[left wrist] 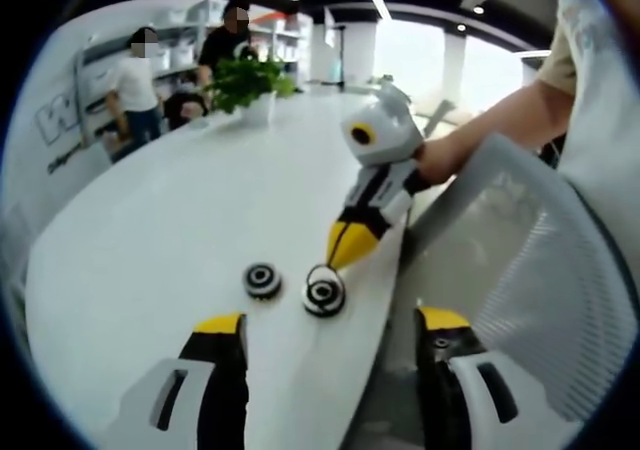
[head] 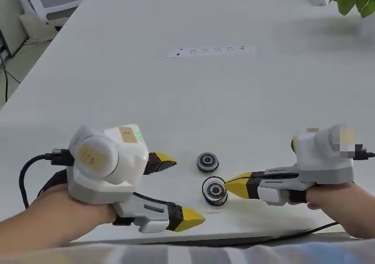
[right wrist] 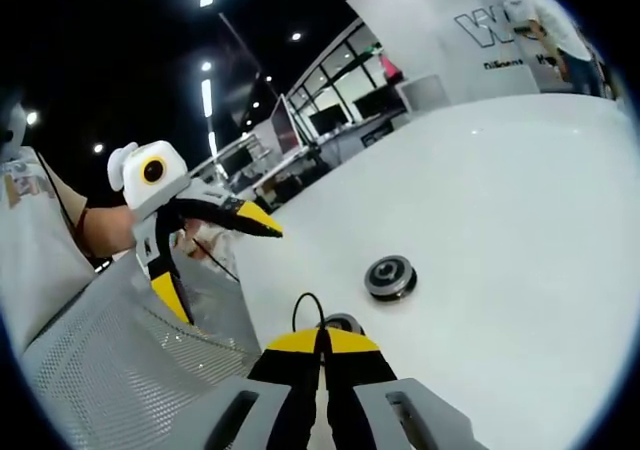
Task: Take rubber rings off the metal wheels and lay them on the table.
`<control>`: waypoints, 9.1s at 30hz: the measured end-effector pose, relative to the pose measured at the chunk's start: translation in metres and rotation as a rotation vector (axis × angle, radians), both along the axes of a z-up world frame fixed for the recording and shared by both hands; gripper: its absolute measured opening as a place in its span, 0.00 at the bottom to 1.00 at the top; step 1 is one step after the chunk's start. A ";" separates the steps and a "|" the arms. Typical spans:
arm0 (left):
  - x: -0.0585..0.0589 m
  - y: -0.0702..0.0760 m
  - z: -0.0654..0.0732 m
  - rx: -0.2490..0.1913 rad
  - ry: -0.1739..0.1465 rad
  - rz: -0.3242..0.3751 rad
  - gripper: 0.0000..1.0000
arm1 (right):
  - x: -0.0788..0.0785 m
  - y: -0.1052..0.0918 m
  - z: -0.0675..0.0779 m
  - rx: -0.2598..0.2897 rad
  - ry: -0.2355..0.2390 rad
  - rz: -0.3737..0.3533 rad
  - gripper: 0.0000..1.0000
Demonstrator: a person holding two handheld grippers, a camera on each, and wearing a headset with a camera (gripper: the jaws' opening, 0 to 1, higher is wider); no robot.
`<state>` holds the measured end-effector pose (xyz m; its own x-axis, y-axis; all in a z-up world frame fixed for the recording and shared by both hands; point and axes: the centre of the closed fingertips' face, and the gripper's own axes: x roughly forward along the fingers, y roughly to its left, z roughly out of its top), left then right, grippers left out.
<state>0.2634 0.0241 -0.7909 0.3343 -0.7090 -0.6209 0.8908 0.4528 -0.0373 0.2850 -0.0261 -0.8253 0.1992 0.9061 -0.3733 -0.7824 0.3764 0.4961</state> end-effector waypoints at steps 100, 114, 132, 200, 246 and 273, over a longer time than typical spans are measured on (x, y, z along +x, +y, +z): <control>0.000 0.080 0.015 -0.009 -0.010 0.223 0.85 | 0.015 0.085 -0.022 -0.221 -0.002 0.227 0.00; 0.000 0.080 0.013 -0.006 0.001 0.224 0.85 | 0.014 0.086 -0.034 -0.281 -0.035 0.223 0.00; -0.002 0.080 0.010 0.004 0.011 0.217 0.84 | 0.017 0.088 -0.034 -0.279 -0.095 0.220 0.10; 0.018 0.040 0.008 0.063 0.004 0.060 0.76 | 0.026 0.007 0.005 -0.139 -0.167 0.028 0.23; 0.025 0.010 -0.019 0.106 0.044 -0.042 0.62 | 0.006 -0.015 -0.033 -0.186 -0.217 0.084 0.19; 0.023 -0.012 -0.036 0.110 0.071 -0.095 0.52 | 0.003 -0.011 -0.042 -0.198 -0.268 0.138 0.13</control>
